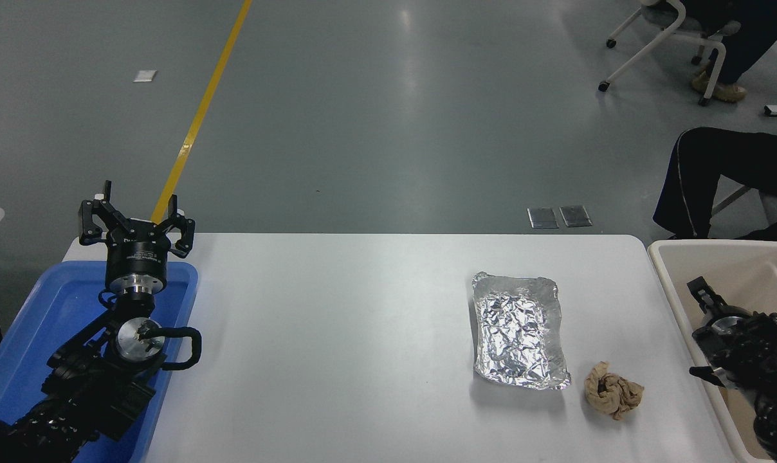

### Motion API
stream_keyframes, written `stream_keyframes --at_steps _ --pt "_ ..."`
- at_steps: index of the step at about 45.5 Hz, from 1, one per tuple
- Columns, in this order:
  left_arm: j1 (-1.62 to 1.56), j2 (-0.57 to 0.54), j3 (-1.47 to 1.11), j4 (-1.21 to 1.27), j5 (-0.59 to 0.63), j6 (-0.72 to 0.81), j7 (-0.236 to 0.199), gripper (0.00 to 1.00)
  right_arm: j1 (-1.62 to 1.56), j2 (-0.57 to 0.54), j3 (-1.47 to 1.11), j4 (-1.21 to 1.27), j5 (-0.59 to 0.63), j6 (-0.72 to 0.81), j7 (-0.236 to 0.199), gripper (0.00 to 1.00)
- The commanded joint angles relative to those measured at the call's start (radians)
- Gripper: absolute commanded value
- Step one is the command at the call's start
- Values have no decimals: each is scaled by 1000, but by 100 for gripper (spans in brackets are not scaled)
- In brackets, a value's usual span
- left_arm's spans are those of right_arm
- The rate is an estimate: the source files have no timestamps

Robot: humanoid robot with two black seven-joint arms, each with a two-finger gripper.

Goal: Pick up foil plate and place in dustbin

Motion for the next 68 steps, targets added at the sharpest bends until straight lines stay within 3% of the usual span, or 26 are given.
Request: stream_keyframes --at_steps 1,30,45,53,59,68 --pt "-1 -2 -5 0 3 2 1 99 -19 3 3 -5 5 -28 -1 100" --pt "-4 5 5 0 -2 2 -2 99 3 -9 -1 -5 5 -19 2 100" --pt "-4 5 5 0 -2 2 -3 99 23 -79 -1 29 -1 8 7 100" --pt "-2 5 5 0 -3 2 -3 99 127 -93 -9 161 -10 15 5 100" --pt "-1 6 5 0 -3 2 -3 99 236 -165 -56 312 -69 15 1 100" --pt "-2 5 6 0 -2 2 -3 99 473 -194 -369 576 -72 15 -1 100"
